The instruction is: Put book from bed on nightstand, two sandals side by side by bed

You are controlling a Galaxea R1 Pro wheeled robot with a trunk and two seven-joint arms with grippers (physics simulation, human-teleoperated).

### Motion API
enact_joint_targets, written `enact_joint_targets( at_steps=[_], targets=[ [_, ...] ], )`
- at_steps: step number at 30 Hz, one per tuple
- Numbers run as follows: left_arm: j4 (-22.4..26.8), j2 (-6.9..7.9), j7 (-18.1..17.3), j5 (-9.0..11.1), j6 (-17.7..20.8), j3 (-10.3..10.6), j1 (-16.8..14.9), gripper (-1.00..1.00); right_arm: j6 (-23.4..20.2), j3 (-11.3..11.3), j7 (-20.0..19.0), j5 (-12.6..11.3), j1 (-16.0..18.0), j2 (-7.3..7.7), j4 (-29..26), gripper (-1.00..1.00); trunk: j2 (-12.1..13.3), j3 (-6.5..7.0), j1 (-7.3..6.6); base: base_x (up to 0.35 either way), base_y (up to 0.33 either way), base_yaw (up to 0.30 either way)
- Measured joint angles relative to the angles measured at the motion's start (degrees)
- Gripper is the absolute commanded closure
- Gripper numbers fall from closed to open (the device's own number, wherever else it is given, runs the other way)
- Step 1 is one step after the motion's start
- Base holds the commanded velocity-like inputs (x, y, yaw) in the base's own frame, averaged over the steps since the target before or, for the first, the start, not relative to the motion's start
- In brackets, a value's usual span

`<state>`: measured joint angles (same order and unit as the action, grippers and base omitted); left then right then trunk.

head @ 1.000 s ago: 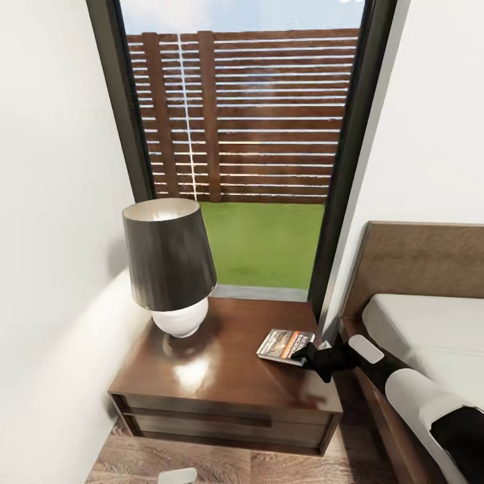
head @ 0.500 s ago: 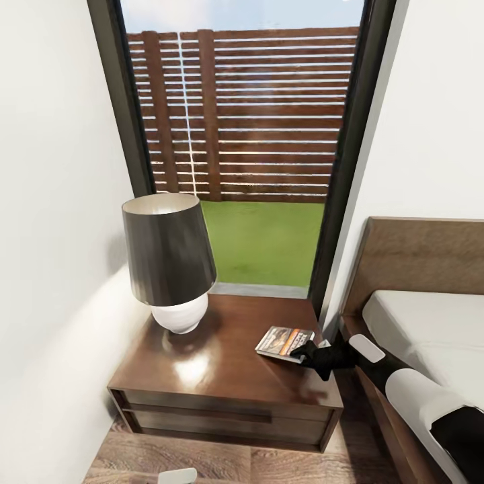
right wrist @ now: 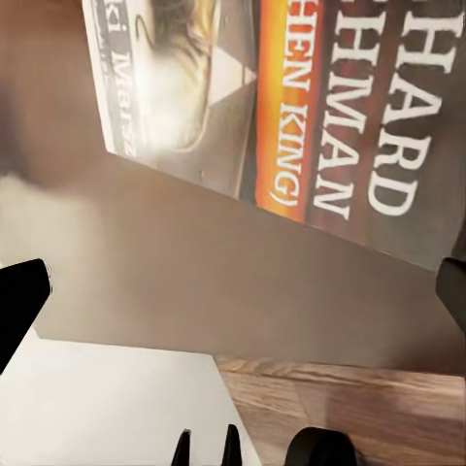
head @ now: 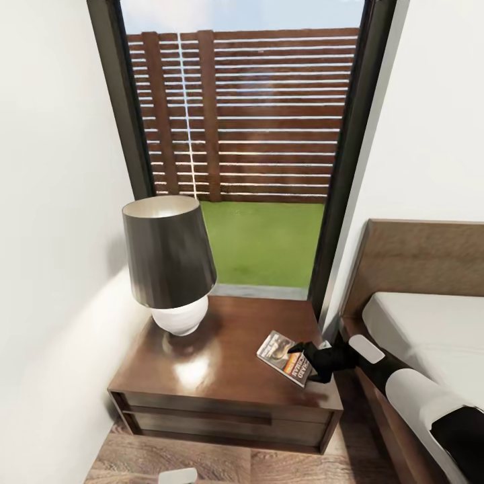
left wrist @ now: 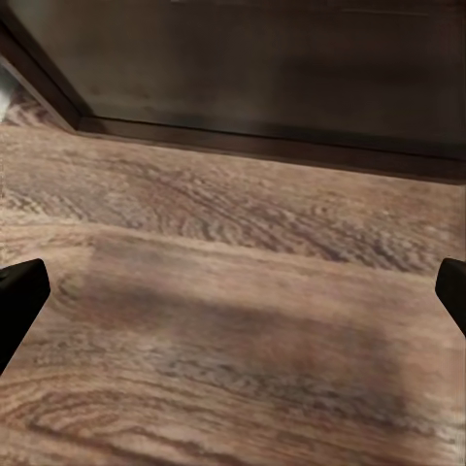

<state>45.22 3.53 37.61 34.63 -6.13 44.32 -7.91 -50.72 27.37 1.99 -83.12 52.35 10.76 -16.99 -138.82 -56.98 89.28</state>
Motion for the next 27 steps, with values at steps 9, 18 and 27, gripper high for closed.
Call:
enact_joint_targets(
  at_steps=[9,18,27],
  targets=[
    [-0.1,-0.31,0.0,0.1,0.0,-0.1,0.0,-1.00,0.0,0.0,0.0,0.0,0.0,0.00,0.0,-1.00,3.6,1.62,-1.98,0.000,0.000,0.000],
    [-0.1,-0.35,0.0,0.1,0.0,-0.1,0.0,-1.00,0.0,0.0,-0.1,0.0,0.0,0.00,-0.4,-1.00,7.2,3.23,-3.95,0.000,0.000,0.000],
    [-0.1,-0.36,0.1,0.3,0.1,-0.2,0.0,-1.00,0.4,0.0,-0.6,0.0,0.0,0.06,-0.8,-1.00,10.8,4.85,-5.93,0.000,0.000,0.000]
  ],
)
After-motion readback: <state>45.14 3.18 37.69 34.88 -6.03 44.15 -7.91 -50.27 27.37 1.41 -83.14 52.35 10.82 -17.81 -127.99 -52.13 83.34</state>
